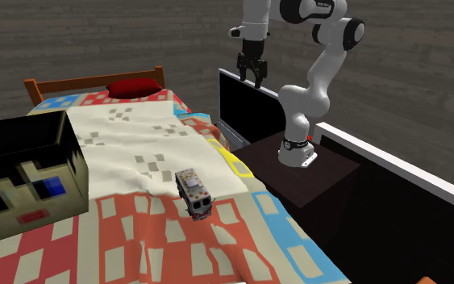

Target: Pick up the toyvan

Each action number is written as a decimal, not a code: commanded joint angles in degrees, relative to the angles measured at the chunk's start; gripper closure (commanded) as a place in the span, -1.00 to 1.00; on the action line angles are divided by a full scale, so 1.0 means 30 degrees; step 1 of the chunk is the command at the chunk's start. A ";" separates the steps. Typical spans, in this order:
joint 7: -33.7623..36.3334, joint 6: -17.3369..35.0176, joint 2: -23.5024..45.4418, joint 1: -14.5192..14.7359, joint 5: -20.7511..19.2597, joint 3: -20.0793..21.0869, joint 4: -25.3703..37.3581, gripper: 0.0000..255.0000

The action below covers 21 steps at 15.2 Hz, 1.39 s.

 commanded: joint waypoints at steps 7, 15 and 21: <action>0.1014 0.4197 0.1746 0.0411 0.0837 0.0365 -0.1945 -1.00; 0.2063 0.9871 0.5602 0.1031 0.1859 0.0906 -0.3007 -1.00; 0.2647 1.3831 0.9380 0.1492 0.2559 0.1324 -0.2575 -1.00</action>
